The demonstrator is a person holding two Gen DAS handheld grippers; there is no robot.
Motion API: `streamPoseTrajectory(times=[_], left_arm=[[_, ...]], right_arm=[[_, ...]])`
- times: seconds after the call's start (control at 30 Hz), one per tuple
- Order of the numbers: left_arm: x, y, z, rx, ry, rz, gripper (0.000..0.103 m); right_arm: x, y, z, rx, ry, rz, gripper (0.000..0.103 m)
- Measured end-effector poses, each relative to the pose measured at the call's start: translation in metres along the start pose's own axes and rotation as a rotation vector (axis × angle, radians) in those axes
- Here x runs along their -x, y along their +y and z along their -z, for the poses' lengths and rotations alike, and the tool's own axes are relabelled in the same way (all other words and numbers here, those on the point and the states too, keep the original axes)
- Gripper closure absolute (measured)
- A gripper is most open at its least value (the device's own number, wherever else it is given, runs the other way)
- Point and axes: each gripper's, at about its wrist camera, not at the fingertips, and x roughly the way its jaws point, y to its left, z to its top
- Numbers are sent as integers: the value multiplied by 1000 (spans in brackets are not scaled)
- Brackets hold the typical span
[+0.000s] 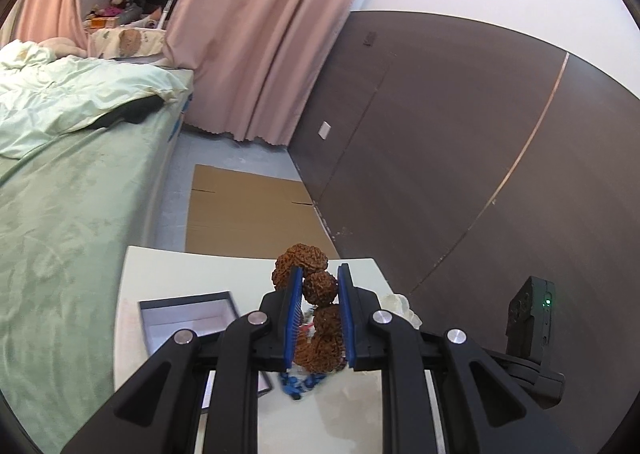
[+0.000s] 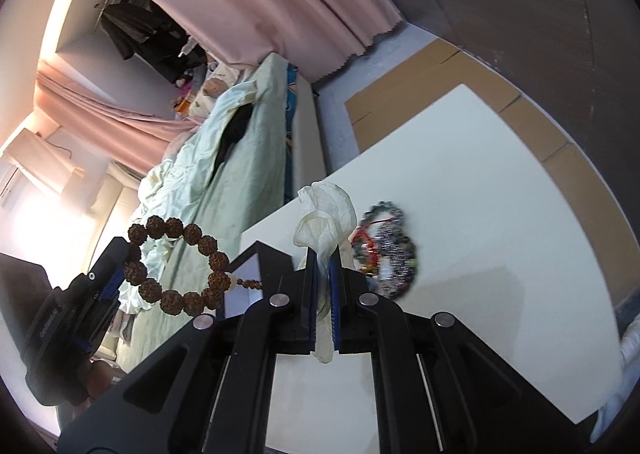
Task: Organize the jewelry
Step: 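Lower brown bracelet into black box with left gripper while right gripper carries flower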
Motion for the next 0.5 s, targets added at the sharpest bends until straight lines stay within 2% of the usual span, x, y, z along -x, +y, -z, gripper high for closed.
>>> streamPoseTrajectory(times=[0.23,0.47,0.5], left_arm=[[3,27,10,49,29,-48,87],[-14,51,23,120,111,-65,87],[-13,54,25,124,111,-70,83]], right_arm=[[-11,18,6,28,10,-56,96],[-26,34,14,53,35,-100,96],[-27,36,15,56,38,-104,96]])
